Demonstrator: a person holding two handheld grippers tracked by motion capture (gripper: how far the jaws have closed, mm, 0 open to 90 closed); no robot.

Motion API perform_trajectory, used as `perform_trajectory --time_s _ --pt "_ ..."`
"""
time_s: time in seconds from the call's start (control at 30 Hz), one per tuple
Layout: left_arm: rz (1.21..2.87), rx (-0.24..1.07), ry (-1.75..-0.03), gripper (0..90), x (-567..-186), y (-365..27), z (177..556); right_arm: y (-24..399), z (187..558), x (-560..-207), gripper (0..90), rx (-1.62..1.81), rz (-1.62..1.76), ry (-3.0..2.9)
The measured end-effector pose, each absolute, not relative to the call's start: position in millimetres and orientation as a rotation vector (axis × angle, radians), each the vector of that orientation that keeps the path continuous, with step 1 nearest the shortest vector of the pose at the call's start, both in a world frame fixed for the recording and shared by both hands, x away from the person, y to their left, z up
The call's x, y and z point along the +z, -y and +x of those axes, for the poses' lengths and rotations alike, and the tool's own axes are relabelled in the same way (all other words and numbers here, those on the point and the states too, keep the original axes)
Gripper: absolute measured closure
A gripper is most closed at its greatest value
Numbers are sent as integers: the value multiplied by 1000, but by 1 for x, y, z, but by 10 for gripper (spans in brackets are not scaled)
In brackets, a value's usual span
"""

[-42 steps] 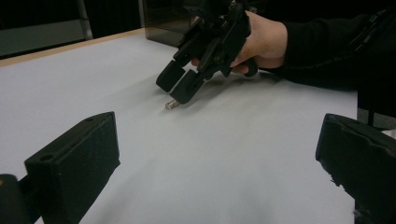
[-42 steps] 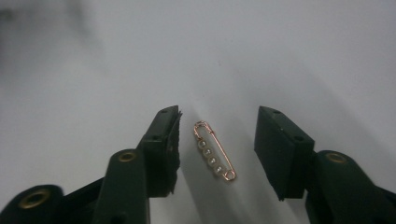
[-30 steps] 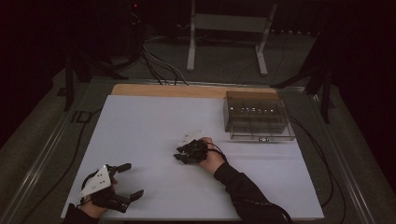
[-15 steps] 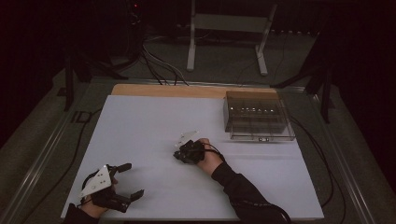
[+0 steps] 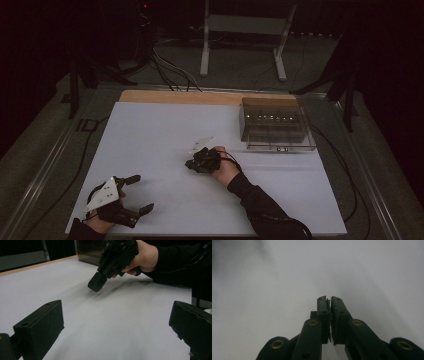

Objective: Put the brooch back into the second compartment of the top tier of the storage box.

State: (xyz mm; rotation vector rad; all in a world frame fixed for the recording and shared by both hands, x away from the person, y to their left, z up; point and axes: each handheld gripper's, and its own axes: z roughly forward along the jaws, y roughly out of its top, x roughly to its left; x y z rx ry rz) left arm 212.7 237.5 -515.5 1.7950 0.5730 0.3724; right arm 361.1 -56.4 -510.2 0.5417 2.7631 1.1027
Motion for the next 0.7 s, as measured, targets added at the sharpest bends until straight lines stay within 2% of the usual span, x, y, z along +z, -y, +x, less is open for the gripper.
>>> perform_trajectory --time_s 0.7 --pt "1806 375 -568 6 -515 -236 213 70 352 -473 864 1160 516 -2735"
